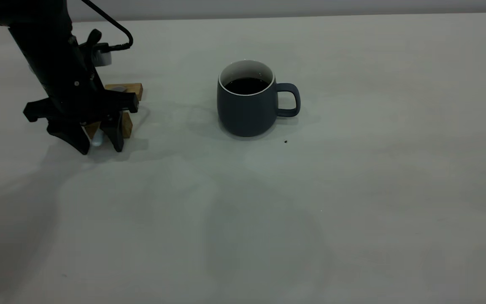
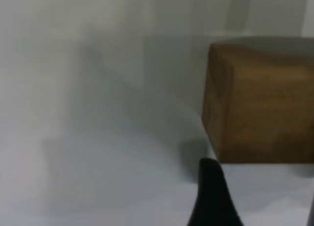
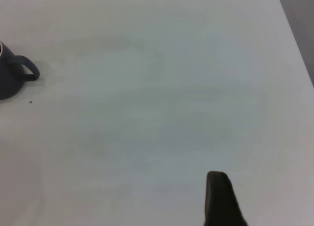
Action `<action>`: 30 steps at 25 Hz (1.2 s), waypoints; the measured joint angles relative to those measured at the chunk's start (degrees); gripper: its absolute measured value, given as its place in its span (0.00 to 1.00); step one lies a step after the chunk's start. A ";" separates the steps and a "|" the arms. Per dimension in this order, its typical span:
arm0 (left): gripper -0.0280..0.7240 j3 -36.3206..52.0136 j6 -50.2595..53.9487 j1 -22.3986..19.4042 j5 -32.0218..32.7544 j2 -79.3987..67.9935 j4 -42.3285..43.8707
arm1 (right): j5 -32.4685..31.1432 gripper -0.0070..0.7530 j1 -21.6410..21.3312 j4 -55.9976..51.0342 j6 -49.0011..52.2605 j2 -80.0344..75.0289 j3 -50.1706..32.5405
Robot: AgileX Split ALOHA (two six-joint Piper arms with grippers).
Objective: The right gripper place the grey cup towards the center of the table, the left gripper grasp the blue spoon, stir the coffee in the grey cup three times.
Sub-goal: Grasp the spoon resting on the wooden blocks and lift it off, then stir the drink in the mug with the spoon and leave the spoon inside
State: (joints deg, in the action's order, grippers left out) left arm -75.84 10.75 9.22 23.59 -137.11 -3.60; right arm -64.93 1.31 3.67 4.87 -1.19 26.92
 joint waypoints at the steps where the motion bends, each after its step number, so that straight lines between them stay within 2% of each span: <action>1: 0.77 0.00 0.00 0.00 -0.18 0.00 0.00 | 0.00 0.65 0.00 0.00 0.00 0.00 0.00; 5: 0.63 -0.06 0.00 0.00 -0.45 0.00 0.00 | 0.00 0.65 0.00 0.00 0.00 0.00 0.00; 7: 0.52 -0.06 0.00 0.00 -0.45 0.00 -0.07 | 0.00 0.65 0.00 0.00 0.00 0.00 0.00; 11: 0.24 -0.06 0.00 0.00 -0.45 0.00 -0.19 | 0.00 0.65 0.00 0.00 0.00 0.00 0.00; 12: 0.21 -0.06 0.00 0.00 -0.45 0.00 -0.19 | 0.00 0.65 0.00 0.00 0.00 0.00 0.00; 17: 0.21 -0.06 0.00 0.00 1.58 2.15 -0.19 | 0.00 0.65 0.00 0.00 0.00 0.00 0.00; 23: 0.21 -0.06 0.07 0.00 10.17 11.38 -2.61 | 0.00 0.65 0.00 0.00 0.00 0.00 0.00; 27: 0.21 -0.06 -1.07 0.05 17.03 17.03 -12.41 | 0.00 0.65 0.00 0.00 0.00 0.00 0.00; 30: 0.21 -0.06 -7.20 1.20 20.22 19.16 -23.74 | 0.00 0.65 0.00 0.00 0.00 0.00 0.00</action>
State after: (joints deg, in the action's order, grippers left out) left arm -75.90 3.55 10.42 43.82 -117.95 -27.34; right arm -64.93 1.31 3.67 4.87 -1.19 26.92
